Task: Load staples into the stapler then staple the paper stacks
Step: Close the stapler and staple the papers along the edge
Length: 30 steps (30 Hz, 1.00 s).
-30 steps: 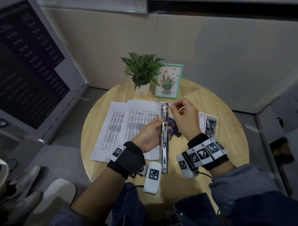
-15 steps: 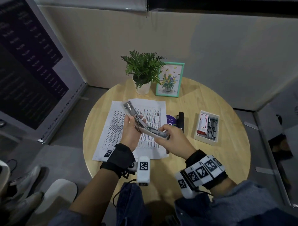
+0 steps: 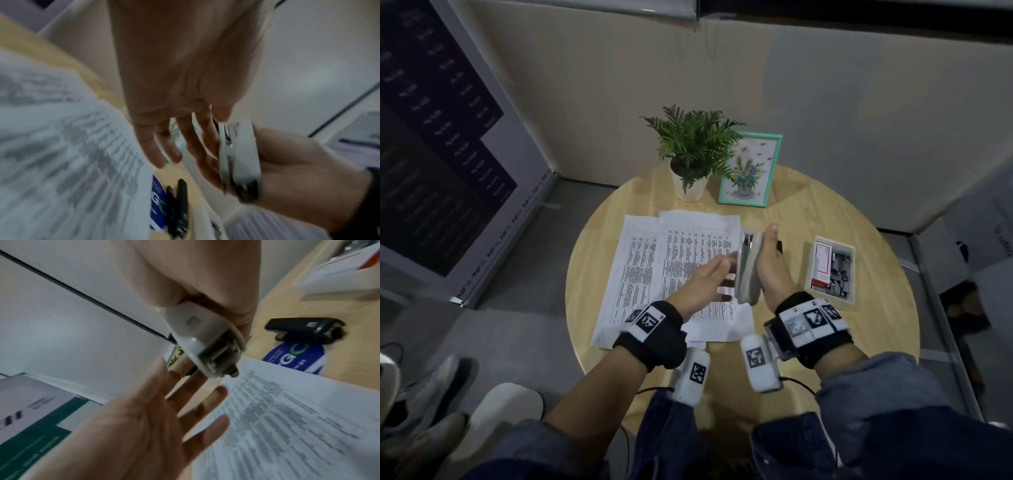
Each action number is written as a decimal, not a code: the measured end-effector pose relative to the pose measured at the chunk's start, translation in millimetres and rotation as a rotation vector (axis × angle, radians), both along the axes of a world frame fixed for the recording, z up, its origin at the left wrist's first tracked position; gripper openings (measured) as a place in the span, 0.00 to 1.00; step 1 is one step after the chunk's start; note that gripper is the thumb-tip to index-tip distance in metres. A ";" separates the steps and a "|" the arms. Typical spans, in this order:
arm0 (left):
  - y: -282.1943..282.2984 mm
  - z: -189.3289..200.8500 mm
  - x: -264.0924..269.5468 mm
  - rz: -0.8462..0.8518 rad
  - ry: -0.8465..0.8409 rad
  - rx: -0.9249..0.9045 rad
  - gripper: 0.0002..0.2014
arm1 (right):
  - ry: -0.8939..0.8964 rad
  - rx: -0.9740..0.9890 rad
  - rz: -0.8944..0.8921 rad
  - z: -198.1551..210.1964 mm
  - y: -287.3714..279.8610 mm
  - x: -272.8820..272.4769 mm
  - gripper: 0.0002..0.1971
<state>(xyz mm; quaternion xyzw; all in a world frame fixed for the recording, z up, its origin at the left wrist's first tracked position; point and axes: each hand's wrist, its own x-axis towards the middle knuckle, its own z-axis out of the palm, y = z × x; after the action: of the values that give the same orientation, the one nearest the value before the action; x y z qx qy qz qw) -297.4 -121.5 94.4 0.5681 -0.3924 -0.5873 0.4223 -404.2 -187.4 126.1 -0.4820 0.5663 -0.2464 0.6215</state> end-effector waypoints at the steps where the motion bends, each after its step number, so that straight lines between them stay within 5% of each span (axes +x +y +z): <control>1: -2.0 -3.6 7.9 -0.080 -0.138 0.022 0.16 | 0.007 0.039 -0.033 -2.4 -1.5 -1.6 0.37; 3: -7.7 -18.6 28.0 -0.107 -0.459 0.082 0.16 | 0.047 0.090 -0.125 -11.0 -4.8 -7.1 0.40; 5: -12.5 -45.4 54.3 0.077 -0.681 0.205 0.16 | 0.090 0.147 -0.219 -40.2 -16.2 -19.7 0.47; 8: -16.8 -78.4 83.8 0.303 -0.786 0.444 0.29 | 0.133 0.126 -0.304 -35.6 -18.9 -28.5 0.48; 10: -18.2 -87.5 90.4 0.351 -0.829 0.562 0.38 | 0.175 0.091 -0.329 -10.5 -14.5 -22.0 0.37; 15: -24.8 -96.5 90.0 0.252 -1.028 0.632 0.42 | 0.251 0.023 -0.379 -24.7 -20.8 -26.1 0.30; 19: -22.5 -92.2 81.2 0.187 -0.994 0.585 0.28 | 0.228 0.089 -0.322 -27.0 -15.8 -36.1 0.33; 23: -0.7 -77.2 65.4 0.307 -0.804 0.232 0.21 | 0.216 0.182 -0.218 -68.7 -10.4 -54.1 0.54; 26: 3.9 -75.7 61.3 0.348 -0.764 0.039 0.15 | 0.296 0.139 -0.173 -37.3 -0.7 -48.6 0.45; 30: 9.3 -60.3 49.9 0.365 -0.500 -0.014 0.19 | 0.333 -0.002 -0.175 -35.4 2.8 -62.8 0.32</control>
<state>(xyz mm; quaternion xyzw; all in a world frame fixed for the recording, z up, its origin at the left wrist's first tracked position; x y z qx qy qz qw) -247.5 -112.2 34.0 0.7531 -0.3797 -0.3410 0.4153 -466.9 -184.5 90.7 -0.4656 0.7008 -0.2170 0.4950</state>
